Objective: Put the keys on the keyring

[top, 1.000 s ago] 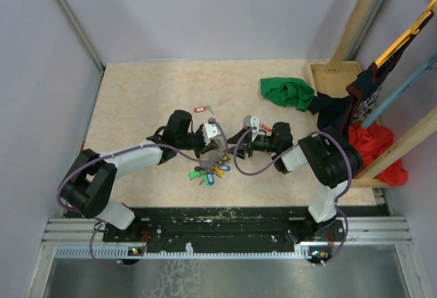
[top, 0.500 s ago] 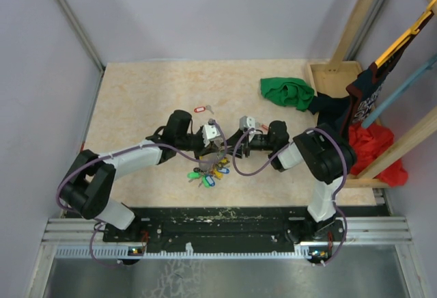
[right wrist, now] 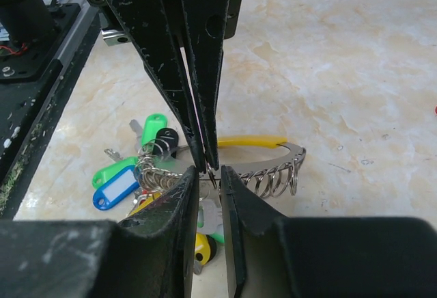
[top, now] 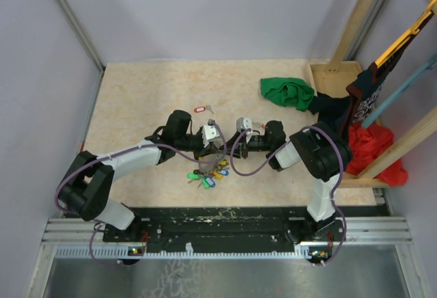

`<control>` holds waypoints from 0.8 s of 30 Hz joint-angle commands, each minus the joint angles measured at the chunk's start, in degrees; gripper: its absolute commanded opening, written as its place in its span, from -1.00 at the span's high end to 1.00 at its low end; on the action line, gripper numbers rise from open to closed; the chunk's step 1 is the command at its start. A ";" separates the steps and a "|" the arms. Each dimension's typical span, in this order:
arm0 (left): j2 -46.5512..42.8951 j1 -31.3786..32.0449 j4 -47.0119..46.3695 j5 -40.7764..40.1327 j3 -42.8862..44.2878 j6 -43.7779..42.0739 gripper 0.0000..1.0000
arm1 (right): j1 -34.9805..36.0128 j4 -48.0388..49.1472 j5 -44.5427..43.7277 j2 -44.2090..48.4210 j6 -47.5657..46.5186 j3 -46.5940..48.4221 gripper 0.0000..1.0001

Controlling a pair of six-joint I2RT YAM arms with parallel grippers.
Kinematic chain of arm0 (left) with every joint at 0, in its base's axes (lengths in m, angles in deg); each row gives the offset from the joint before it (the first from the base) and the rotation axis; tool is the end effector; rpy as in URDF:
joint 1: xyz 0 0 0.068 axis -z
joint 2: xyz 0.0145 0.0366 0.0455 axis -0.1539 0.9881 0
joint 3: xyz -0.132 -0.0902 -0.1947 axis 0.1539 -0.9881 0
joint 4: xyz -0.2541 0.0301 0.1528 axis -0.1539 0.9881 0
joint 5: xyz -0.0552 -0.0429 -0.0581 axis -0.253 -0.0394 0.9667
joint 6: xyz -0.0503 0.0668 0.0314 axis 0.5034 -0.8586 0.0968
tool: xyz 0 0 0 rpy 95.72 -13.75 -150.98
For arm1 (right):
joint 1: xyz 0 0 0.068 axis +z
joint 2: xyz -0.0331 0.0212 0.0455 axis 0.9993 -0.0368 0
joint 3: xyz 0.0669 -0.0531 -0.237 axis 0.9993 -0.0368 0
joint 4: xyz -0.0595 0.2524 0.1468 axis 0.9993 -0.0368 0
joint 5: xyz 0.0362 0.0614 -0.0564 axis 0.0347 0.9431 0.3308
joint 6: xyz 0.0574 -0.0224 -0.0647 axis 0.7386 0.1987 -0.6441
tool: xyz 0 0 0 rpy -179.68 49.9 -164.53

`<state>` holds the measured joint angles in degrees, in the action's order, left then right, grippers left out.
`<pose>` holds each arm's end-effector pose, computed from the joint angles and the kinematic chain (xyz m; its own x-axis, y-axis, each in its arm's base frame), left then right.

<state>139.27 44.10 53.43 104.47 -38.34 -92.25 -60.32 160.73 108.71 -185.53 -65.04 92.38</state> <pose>0.2716 -0.2501 0.1314 0.0078 0.4832 -0.8755 0.9829 0.1573 0.0956 0.2667 0.2183 0.0807 -0.0318 -0.0253 -0.9992 -0.9994 0.0121 0.0315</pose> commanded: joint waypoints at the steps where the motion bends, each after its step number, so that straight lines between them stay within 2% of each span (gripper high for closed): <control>1: -2.30 0.02 -0.83 3.19 1.74 -0.28 1.00 | 0.55 2.30 1.40 -1.35 -0.13 1.93 0.60; 8: -3.12 0.00 -1.47 4.21 1.44 0.18 1.00 | 0.96 0.04 1.14 -1.31 -1.82 2.03 0.65; 17: -3.47 0.00 -2.60 3.94 0.27 0.87 1.00 | 1.34 -4.70 -0.61 -0.35 -5.19 1.89 1.00; 24: -4.53 0.00 -6.63 2.34 -3.06 3.23 0.99 | 1.34 -1.09 -1.75 -0.77 -1.26 1.75 1.00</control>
<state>138.17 43.83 52.95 104.88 -39.52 -90.89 -59.51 157.63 108.54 -186.36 -67.92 93.30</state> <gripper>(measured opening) 0.005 0.008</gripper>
